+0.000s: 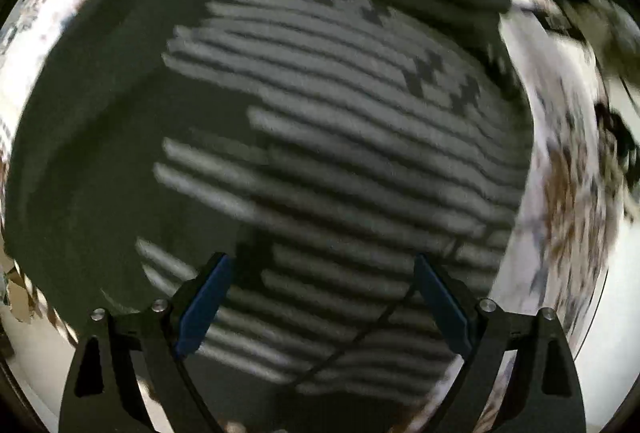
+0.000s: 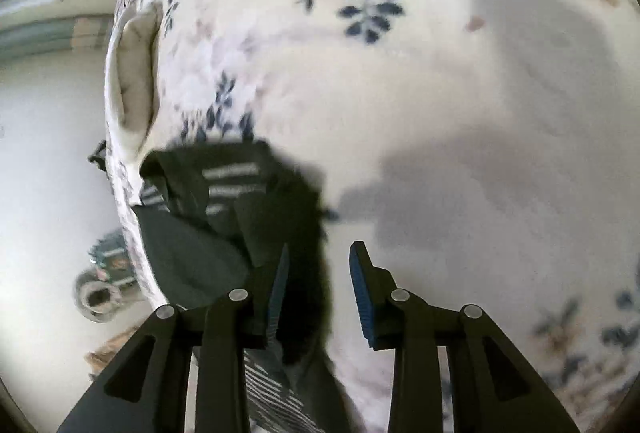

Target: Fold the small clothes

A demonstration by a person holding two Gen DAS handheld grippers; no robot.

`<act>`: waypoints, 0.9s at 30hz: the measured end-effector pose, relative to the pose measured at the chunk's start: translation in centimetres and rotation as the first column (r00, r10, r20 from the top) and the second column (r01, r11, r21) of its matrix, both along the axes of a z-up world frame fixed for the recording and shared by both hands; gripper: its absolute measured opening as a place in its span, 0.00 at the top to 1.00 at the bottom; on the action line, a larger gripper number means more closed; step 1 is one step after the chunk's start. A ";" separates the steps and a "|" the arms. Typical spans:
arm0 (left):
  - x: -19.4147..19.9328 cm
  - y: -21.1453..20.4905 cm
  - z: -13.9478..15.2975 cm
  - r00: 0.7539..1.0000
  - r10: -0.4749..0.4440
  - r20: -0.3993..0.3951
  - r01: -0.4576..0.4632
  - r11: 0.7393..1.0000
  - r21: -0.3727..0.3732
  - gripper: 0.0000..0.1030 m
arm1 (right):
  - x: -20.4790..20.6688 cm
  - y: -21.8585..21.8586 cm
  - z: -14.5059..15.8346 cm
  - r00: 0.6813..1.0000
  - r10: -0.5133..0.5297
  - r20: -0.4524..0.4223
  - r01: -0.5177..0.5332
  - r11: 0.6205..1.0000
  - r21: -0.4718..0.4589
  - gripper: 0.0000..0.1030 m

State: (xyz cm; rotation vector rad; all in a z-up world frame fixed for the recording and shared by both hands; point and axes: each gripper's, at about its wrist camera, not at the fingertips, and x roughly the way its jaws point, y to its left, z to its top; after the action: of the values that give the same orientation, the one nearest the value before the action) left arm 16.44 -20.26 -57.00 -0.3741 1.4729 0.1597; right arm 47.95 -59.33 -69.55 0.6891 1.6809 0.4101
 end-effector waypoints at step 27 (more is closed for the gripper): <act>-6.2 -8.3 2.4 0.962 -0.268 -0.041 0.265 0.962 -0.070 0.10 | -2.4 -1.5 2.5 0.984 0.175 -0.011 -0.176 0.980 -0.091 0.42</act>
State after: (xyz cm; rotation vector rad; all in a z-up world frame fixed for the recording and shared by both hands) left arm 10.21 -28.56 -54.60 -0.2207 1.5659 -0.0950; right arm 45.56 -60.83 -67.09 0.4756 1.7581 0.4534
